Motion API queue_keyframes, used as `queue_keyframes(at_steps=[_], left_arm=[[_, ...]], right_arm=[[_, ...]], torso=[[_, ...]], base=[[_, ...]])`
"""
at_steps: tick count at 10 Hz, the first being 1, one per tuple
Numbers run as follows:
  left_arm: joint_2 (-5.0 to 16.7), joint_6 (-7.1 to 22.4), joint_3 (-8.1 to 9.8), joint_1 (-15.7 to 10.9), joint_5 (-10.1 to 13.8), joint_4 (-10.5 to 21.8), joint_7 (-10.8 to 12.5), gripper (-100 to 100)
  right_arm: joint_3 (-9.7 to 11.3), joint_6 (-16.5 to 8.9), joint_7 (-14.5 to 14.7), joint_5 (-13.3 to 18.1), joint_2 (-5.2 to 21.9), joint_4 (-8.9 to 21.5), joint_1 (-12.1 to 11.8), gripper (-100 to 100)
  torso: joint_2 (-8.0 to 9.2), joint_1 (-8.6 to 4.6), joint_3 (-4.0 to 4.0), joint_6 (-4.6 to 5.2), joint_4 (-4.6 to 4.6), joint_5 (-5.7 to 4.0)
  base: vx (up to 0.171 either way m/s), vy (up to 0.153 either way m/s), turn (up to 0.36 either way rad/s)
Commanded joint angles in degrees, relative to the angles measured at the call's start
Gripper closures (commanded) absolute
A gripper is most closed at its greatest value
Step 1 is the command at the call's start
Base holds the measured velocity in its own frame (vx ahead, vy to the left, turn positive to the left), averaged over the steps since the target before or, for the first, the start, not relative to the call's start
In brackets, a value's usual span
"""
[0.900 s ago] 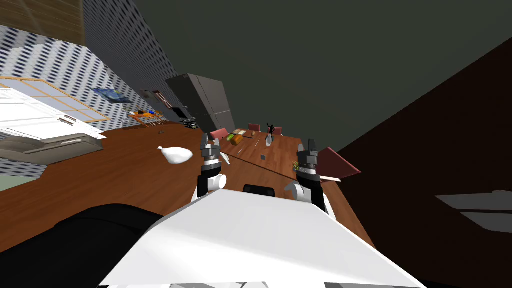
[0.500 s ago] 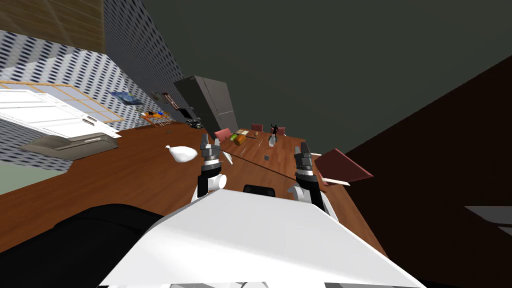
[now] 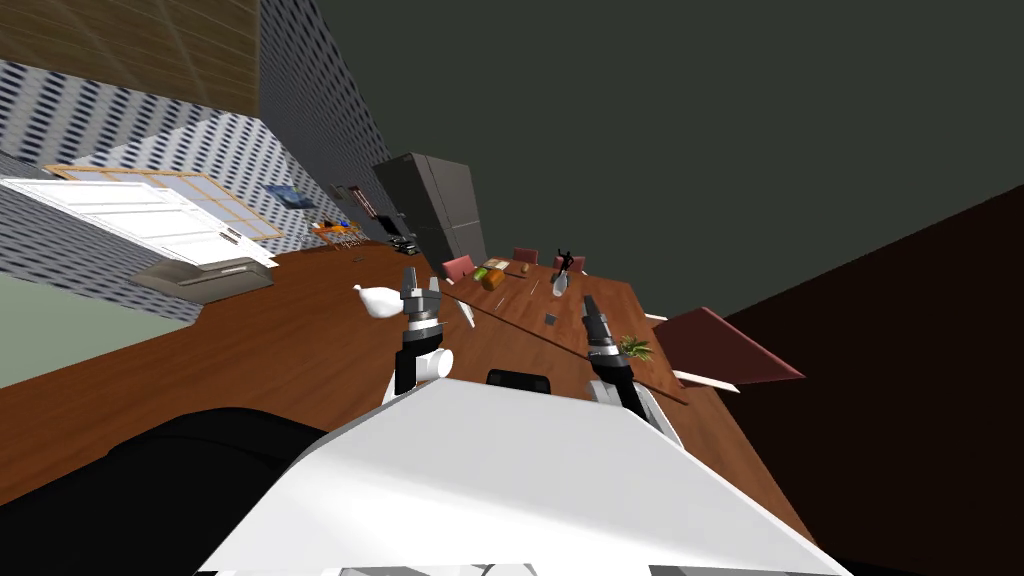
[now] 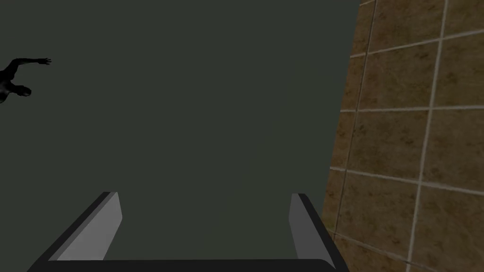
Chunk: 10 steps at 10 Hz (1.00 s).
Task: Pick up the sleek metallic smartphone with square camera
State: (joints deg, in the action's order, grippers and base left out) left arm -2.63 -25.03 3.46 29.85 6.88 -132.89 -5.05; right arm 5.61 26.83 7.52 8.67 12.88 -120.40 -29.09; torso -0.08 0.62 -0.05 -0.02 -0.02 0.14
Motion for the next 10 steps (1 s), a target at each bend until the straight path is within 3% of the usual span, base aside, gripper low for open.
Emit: queue_keyframes(at_steps=[1,2,6,7,8,9,10], left_arm=[[0.00,0.00,0.00,0.00,0.00,0.00,0.00,0],[0.00,0.00,0.00,0.00,0.00,0.00,0.00,0],[0.00,0.00,0.00,0.01,0.00,0.00,0.00,0],[0.00,0.00,0.00,0.00,0.00,0.00,0.00,0],[0.00,0.00,0.01,0.01,0.00,0.00,0.00,0],[0.00,0.00,0.00,0.00,0.00,0.00,0.00,0],[0.01,0.00,0.01,0.01,0.00,0.00,0.00,0]], right_arm=[[0.59,1.27,1.17,1.87,2.86,2.86,-0.09,-100],[0.59,1.27,1.17,1.87,3.51,3.59,-0.09,-100],[1.65,3.62,3.43,6.05,10.19,10.12,-0.58,-100],[1.65,3.62,3.43,6.05,10.47,10.76,-0.58,-100],[1.98,4.46,4.24,7.62,12.87,12.81,-0.75,-100],[1.98,4.46,4.24,7.62,12.88,13.38,-0.75,-100],[2.28,5.30,5.07,9.29,15.32,15.85,-0.93,-100]], torso=[[0.00,0.00,0.00,0.00,0.00,0.00],[-0.01,0.21,0.00,0.00,0.00,0.05],[0.01,0.07,0.00,0.03,0.00,0.04],[0.02,0.05,0.01,0.01,0.00,0.03],[0.04,-0.08,0.02,0.03,0.01,0.01],[-0.05,-0.04,-0.02,0.01,0.00,0.00],[-0.06,-0.15,-0.04,0.03,-0.01,-0.01]], base=[[0.032,0.233,0.197],[0.037,0.165,0.074],[0.032,0.180,0.153],[0.036,0.137,0.075],[0.064,0.158,0.149],[0.068,0.121,0.082],[0.074,0.145,0.165]])
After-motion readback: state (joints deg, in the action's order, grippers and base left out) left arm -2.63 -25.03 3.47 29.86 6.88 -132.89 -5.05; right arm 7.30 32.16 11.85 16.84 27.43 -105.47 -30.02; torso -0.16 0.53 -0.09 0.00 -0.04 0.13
